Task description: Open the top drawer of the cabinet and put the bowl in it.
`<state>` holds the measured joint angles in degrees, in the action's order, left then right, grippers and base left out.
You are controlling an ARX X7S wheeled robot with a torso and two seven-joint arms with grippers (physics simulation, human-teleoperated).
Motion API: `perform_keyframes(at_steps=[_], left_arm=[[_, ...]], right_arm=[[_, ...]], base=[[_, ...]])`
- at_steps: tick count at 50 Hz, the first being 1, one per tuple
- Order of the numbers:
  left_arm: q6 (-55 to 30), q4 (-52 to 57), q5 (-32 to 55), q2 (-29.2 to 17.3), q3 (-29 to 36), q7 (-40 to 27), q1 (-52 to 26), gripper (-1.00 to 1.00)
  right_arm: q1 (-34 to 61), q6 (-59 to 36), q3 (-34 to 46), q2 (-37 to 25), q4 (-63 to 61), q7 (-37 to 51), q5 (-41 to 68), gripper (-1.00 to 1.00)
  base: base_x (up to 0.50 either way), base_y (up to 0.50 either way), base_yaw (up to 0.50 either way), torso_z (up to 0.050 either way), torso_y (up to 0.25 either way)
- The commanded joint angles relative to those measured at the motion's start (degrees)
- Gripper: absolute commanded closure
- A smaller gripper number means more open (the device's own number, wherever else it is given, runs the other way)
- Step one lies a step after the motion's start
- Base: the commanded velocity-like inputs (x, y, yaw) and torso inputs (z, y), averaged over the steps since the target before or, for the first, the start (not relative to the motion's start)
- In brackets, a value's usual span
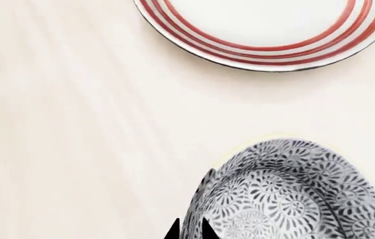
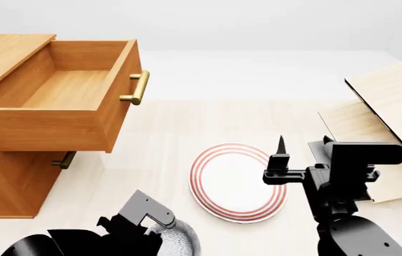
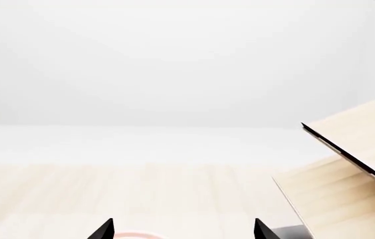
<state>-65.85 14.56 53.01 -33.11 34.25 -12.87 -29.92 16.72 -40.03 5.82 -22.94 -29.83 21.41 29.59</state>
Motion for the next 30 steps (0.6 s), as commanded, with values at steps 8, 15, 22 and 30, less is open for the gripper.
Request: perform_keyframes(at_steps=[8,15,22,30], left_arm=[[-4.43,6.05,1.52,-0.78,-3.61,-4.44,-3.1,1.0],[-5.77,7.83,2.85,-0.81,-4.23,-5.45,-4.14,1.0],[-7.21,10.49,4.67,-0.66,-5.01,-6.74,-5.21,1.0],[-8.88,15.61,8.01,-0.09,-6.79,-9.05,-6.68,1.0]], right_arm=[[0.08,-1.96,-1.22,-0.83,-3.32,1.35,1.7,-1.0],[0.22,-2.49,-1.49,-1.09,-4.17,1.75,2.14,-1.0],[0.66,-3.24,-2.1,-1.5,-4.89,2.21,2.73,-1.0],[0.91,-3.9,-2.69,-1.9,-5.53,2.72,3.26,-1.0]], base=[[0.0,0.0,0.0,0.0,0.0],[0.0,0.0,0.0,0.0,0.0],[0.0,0.0,0.0,0.0,0.0],[0.0,0.0,0.0,0.0,0.0]])
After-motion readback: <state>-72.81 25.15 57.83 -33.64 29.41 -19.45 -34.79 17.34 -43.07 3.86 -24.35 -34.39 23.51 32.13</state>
